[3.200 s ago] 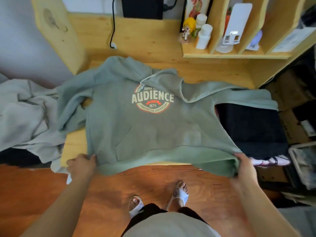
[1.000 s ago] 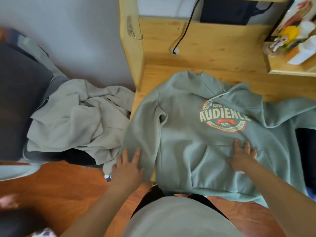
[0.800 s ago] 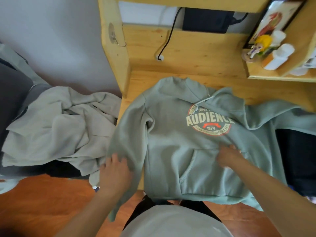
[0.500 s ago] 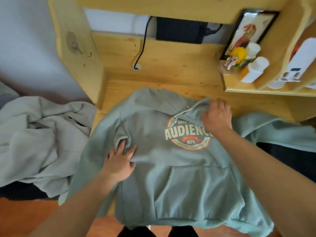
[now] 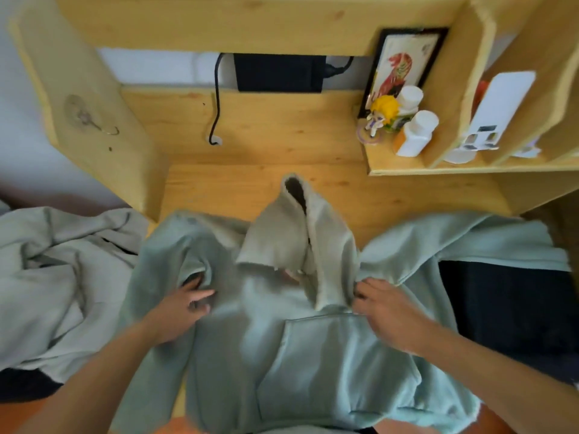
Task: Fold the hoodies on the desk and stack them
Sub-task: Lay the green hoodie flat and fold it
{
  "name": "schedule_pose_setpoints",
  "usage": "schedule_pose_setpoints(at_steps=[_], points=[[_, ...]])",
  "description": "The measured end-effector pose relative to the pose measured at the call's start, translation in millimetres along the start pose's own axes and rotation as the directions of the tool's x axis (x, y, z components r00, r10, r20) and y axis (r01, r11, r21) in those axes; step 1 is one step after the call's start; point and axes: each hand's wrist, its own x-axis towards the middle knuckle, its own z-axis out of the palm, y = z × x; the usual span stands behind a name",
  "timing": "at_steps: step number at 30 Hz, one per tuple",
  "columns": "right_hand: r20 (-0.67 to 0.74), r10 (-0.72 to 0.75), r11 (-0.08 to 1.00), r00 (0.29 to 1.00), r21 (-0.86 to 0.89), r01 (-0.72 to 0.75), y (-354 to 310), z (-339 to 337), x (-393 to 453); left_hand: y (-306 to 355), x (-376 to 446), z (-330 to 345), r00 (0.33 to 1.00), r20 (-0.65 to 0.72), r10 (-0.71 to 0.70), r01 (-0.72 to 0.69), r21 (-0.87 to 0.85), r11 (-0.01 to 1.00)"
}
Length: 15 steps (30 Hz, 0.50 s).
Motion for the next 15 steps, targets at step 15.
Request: schedule_pose_setpoints(at_steps=[15], points=[[0.375,0.632,0.370,0.678,0.623,-0.690,-12.3,-39.4,111.3,123.3,-13.8,14.3,0.999,-0.012,-0.052,0.022,-0.800,0.600]])
